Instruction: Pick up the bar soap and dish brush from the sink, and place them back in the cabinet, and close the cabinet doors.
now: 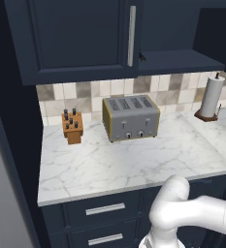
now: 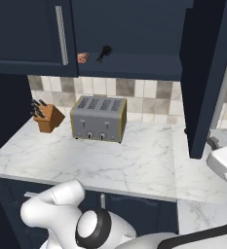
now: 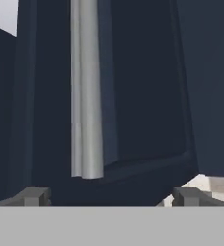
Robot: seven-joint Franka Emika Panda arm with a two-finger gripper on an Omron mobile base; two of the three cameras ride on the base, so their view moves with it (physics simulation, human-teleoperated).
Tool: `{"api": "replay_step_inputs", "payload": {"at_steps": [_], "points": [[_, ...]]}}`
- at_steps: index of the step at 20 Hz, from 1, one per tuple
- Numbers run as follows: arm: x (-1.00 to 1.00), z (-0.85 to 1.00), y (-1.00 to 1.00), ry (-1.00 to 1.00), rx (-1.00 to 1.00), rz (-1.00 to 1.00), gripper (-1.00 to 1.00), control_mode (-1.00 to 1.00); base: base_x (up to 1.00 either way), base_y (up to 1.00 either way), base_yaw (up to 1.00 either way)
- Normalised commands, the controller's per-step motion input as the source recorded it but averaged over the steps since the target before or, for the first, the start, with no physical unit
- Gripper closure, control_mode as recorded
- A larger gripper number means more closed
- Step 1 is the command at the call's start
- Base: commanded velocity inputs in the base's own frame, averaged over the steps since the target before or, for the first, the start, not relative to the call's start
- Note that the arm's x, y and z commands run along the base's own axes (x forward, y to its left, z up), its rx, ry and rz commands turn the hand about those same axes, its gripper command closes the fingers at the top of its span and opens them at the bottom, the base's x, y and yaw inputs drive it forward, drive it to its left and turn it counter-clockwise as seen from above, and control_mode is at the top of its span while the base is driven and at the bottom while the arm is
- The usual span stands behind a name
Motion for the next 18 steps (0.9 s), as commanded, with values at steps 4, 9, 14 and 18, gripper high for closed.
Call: {"api": "replay_step_inputs", "payload": {"at_steps": [4, 9, 14, 18], "points": [[0.0, 0.0, 0.1, 0.0, 0.0, 0.1, -1.0, -1.0, 0.0, 0.0, 0.0], [0.03, 0.0, 0.19, 0.0, 0.0, 0.08, -1.0, -1.0, 0.0, 0.0, 0.0], [0.13, 0.0, 0.24, 0.0, 0.0, 0.06, -1.0, -1.0, 0.0, 0.0, 0.0], [0.34, 0.0, 0.38, 0.0, 0.0, 0.04, -1.0, -1.0, 0.0, 0.0, 0.0]]}}
